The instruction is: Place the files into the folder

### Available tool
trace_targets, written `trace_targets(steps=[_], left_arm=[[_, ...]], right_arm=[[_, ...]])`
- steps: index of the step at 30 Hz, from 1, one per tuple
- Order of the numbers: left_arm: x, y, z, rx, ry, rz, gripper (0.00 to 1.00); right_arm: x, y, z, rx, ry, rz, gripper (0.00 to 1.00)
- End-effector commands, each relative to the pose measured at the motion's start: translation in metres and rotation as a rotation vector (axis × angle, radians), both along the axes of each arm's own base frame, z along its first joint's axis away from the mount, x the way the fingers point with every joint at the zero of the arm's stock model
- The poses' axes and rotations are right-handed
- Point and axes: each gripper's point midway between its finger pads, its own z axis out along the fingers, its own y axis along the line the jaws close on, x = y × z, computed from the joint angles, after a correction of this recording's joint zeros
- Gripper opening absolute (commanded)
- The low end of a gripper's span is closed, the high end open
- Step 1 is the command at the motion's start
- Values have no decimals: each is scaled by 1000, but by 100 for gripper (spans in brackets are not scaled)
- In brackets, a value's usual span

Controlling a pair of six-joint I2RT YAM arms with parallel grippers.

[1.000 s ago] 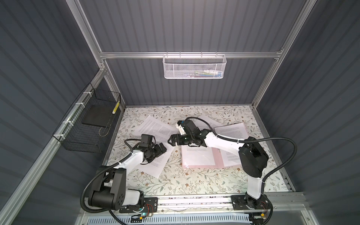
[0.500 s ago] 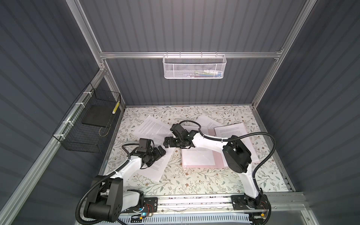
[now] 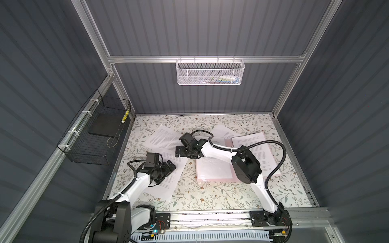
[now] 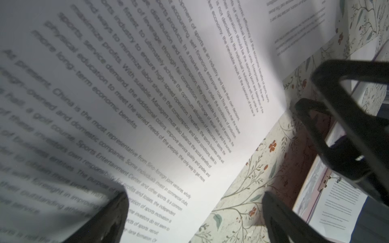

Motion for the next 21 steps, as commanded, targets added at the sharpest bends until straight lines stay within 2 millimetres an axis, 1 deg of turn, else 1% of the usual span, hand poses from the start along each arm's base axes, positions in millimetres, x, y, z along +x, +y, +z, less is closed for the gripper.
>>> trace_targets(steps=[1, 6, 9, 11, 18, 21], left_arm=[[-62, 10, -39, 41, 261, -1, 100], [-60, 9, -38, 35, 257, -9, 100], [-58, 8, -37, 32, 252, -10, 100], [-58, 8, -37, 29, 251, -13, 100], [-55, 6, -37, 21, 248, -16, 100], [-55, 5, -39, 17, 252, -20, 100]], right_arm=[[-12, -5, -14, -27, 64, -30, 99], [-20, -5, -24, -35, 93, -43, 99], [-29, 1, -28, -5, 136, -33, 99], [-35, 2, -30, 10, 156, -37, 99], [-51, 17, -28, 138, 216, -23, 99], [-54, 25, -24, 185, 222, -14, 99]])
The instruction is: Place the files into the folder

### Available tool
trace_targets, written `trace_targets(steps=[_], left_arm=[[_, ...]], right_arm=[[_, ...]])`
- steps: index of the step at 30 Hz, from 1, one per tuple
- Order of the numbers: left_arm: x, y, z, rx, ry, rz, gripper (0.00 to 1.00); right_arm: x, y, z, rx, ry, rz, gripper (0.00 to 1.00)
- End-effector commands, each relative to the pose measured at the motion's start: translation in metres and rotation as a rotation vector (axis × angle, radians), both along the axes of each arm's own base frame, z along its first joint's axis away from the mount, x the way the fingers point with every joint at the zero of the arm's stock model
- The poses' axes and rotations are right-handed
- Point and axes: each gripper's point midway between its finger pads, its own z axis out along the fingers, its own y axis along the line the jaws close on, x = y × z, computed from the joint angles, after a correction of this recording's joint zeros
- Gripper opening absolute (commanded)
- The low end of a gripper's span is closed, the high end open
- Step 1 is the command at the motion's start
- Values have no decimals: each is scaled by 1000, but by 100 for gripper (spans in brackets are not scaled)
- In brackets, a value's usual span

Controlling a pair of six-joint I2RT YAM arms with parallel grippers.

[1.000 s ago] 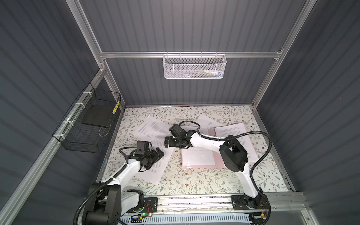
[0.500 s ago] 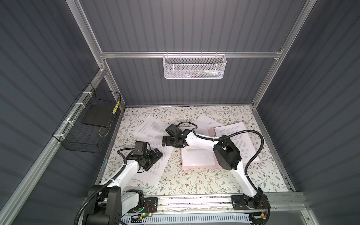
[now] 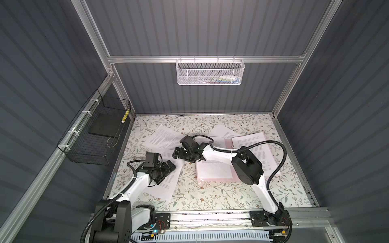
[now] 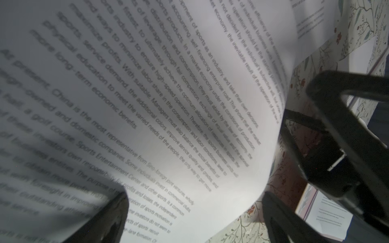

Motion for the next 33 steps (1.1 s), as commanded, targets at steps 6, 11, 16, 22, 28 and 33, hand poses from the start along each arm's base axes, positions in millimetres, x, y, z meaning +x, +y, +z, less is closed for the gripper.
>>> trace_targets(steps=[6, 11, 16, 22, 28, 33], left_arm=[[-52, 5, -37, 22, 235, -12, 100], [-51, 5, -39, 20, 239, -13, 100], [-50, 4, -38, 20, 237, -17, 100], [-49, 4, -39, 20, 237, -16, 100], [-49, 4, -41, 15, 241, -14, 100], [-48, 4, -40, 14, 239, -16, 100]], right_arm=[[-36, 11, -17, 85, 158, 36, 99], [-47, 16, 2, 211, 192, 29, 99], [-55, 23, 20, 277, 186, 34, 99], [-65, 32, 25, 351, 228, 15, 99], [-67, 33, 46, 392, 146, -7, 99], [-76, 42, 48, 429, 154, -6, 98]])
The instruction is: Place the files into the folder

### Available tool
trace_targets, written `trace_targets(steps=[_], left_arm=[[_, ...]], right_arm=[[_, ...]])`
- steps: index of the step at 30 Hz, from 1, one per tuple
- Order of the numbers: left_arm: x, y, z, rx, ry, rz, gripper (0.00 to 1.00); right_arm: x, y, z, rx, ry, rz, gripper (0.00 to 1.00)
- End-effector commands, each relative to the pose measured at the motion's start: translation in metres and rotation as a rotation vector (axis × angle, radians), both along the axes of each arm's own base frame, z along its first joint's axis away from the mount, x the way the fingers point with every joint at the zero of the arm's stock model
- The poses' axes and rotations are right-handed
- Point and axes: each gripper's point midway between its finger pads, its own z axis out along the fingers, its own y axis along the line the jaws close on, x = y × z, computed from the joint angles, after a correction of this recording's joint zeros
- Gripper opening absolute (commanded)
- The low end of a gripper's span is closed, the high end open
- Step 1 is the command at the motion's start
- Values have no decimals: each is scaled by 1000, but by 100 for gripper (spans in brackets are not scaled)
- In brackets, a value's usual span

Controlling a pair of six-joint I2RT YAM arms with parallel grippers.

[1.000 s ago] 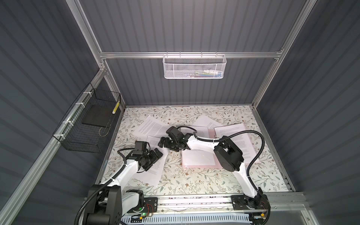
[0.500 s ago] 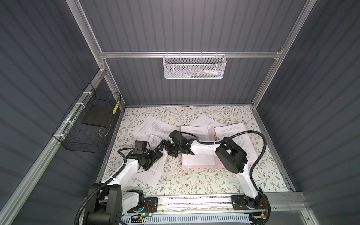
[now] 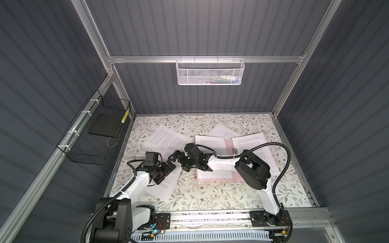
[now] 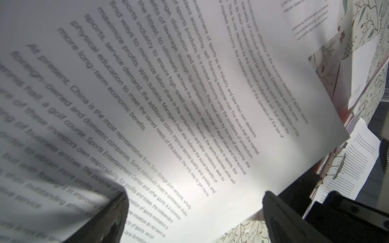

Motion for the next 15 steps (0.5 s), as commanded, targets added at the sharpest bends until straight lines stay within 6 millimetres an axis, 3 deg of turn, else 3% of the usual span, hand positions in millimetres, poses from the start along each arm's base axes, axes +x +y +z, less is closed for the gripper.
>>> trace_targets(steps=[1, 7, 15], left_arm=[[-49, 5, -39, 23, 223, -11, 100], [-50, 5, -36, 23, 215, -15, 100], [-48, 3, -33, 9, 209, -15, 100]], right_arm=[[-28, 18, 7, 34, -17, 67, 97], [-22, 6, -20, -14, 2, 5, 82], [-20, -5, -35, -47, 29, -52, 61]])
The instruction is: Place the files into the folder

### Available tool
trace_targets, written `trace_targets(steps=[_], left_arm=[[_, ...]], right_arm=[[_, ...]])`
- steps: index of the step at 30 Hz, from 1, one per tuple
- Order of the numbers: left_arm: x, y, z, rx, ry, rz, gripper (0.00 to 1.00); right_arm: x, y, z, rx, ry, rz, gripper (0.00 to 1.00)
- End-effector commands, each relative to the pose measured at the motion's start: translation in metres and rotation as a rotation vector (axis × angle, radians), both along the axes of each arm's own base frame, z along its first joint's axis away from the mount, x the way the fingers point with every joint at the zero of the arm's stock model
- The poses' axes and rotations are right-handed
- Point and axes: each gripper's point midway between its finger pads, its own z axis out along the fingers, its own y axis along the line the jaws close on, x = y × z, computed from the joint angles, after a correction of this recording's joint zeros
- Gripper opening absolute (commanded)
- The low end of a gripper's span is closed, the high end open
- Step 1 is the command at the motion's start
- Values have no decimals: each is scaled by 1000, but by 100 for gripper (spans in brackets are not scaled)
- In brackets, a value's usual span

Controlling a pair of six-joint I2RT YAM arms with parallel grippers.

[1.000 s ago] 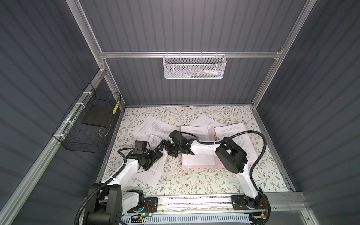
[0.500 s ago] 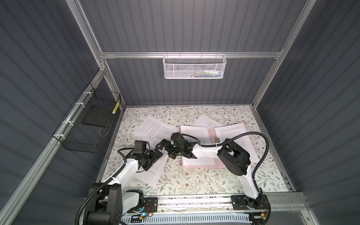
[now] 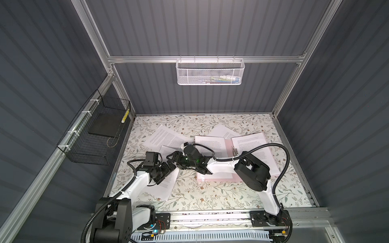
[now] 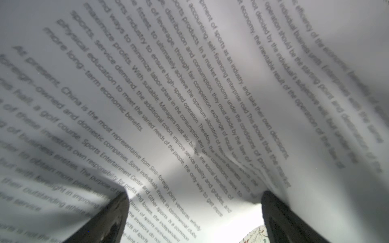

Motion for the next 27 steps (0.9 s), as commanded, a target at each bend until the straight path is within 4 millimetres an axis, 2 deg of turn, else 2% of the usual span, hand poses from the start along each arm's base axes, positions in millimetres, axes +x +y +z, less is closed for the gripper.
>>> trace_targets(steps=[1, 10, 20, 27], left_arm=[[-47, 2, -33, 3, 208, -3, 100], [-38, -10, -11, -84, 156, -1, 100], [-33, -15, -8, -113, 149, -3, 100], [-30, -17, -3, -122, 139, -8, 100]], right_arm=[[-19, -20, -57, -146, 123, -23, 59], [-14, -44, -75, -260, 104, -66, 60], [-13, -40, -78, -248, 83, -46, 40], [-12, -38, -77, -238, 72, -41, 30]])
